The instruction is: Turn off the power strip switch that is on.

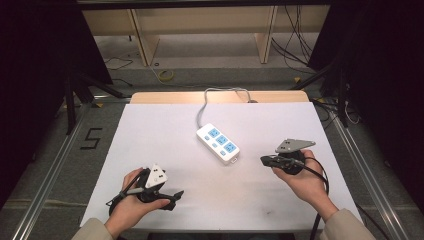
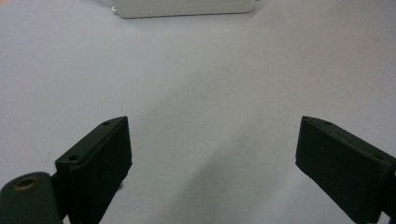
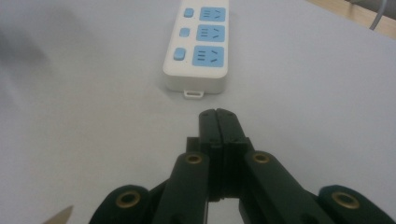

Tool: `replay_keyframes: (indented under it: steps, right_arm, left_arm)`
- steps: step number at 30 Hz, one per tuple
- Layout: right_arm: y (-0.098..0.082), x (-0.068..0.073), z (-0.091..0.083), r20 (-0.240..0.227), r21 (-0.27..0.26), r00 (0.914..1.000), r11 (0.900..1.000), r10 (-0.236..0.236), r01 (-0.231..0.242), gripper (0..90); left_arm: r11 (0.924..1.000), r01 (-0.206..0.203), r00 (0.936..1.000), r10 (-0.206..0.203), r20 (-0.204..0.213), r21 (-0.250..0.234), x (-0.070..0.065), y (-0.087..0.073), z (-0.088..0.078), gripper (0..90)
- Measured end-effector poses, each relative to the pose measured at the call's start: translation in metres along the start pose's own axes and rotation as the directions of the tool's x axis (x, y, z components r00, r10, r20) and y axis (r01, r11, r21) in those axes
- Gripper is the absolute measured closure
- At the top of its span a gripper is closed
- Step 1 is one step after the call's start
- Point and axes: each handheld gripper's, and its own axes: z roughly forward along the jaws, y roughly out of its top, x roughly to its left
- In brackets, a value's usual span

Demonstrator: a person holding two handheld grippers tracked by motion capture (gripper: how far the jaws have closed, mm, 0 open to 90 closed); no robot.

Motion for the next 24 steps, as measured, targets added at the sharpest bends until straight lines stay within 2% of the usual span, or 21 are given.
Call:
replay_keyframes:
  steps: [7,24]
  right_arm:
    - [0.012,0.001,0.009,0.001,0.011,1.0,1.0,-0.005,0.005,90.0]
    - [0.037,-0.005,0.03,0.02,0.062,0.9996,0.998,0.02,-0.021,90.0]
  left_arm:
    - [1.0,0.004,1.0,-0.004,-0.002,-0.004,0.0,0.0,-0.001,10.1]
    - [1.0,0.008,1.0,-0.008,0.001,-0.004,0.0,0.001,0.0,10.7]
